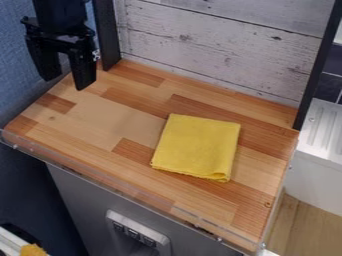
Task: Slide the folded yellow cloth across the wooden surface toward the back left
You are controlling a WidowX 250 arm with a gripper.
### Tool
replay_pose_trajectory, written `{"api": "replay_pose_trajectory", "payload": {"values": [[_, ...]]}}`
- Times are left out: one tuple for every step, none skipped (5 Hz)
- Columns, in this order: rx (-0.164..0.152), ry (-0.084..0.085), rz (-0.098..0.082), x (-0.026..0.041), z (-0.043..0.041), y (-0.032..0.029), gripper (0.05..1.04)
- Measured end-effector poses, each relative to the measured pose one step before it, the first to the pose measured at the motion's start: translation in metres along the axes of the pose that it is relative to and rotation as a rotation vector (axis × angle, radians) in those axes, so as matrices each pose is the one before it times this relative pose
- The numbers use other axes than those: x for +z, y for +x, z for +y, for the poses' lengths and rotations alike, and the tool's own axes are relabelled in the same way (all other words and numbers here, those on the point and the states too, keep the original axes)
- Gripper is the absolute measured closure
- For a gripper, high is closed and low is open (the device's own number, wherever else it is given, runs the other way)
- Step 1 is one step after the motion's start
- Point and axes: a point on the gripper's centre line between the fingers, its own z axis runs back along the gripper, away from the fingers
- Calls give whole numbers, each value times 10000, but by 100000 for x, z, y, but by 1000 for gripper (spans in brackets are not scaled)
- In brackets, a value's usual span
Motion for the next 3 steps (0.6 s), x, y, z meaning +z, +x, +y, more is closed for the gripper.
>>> {"api": "replay_pose_trajectory", "payload": {"values": [[-194, -29, 106, -4, -1427, 474, 85], [-282, 102, -6, 59, -2270, 1003, 87], [-333, 197, -292, 706, -2482, 1538, 89]]}}
